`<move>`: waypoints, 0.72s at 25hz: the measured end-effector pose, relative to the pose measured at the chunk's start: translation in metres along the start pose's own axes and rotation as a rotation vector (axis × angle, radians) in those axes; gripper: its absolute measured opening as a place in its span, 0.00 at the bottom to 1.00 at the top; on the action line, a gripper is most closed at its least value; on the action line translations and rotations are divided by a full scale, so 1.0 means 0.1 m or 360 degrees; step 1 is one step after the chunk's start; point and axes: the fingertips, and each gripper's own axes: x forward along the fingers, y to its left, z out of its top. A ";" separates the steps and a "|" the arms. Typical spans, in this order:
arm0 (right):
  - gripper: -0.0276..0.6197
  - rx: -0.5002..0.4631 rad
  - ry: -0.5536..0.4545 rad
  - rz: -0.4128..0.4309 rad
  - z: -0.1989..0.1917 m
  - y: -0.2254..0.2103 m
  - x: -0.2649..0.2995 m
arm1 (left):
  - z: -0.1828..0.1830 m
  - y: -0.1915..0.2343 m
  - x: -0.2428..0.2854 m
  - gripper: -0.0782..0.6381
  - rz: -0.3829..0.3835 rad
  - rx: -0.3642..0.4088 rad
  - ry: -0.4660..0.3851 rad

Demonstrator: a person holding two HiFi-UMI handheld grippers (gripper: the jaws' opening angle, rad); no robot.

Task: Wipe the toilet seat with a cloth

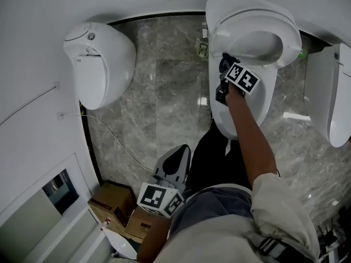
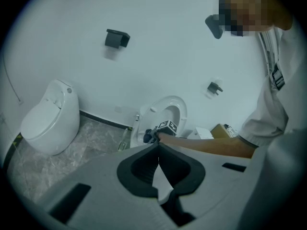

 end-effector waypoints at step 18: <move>0.19 0.0149 0.0046 -0.0089 -0.13 -0.77 0.27 | -0.21 -0.01 0.24 0.12 -0.0016 0.0003 0.0163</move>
